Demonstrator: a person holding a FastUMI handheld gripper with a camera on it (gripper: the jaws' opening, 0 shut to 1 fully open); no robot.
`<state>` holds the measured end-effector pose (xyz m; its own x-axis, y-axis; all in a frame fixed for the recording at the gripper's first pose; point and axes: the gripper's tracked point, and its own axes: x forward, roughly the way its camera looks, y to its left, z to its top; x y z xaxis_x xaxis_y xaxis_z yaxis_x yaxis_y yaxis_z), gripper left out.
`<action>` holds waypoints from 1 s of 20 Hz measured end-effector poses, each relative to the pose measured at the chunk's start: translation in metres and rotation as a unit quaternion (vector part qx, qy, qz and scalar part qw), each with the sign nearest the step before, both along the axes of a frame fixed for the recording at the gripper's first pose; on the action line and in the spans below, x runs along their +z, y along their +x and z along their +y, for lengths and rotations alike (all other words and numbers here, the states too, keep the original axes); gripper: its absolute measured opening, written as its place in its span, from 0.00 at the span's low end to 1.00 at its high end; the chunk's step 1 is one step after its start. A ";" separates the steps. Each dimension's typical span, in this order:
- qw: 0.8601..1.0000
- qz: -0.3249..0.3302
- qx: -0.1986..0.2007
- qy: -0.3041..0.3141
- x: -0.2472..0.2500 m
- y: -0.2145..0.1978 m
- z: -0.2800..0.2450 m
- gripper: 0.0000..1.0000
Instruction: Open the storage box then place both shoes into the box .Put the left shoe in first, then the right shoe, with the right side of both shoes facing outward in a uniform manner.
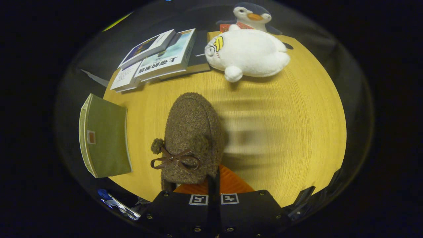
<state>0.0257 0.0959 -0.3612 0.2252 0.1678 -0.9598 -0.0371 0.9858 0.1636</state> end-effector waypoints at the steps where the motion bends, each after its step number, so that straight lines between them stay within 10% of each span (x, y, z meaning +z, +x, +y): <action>1: 1.000 -0.005 0.006 0.005 0.009 0.002 0.008 0.00; 20: 0.988 -0.075 0.135 0.011 0.092 0.020 0.161 0.00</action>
<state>0.0458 0.2568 -0.2692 0.3084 0.2609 -0.9148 -0.3228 0.9333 0.1574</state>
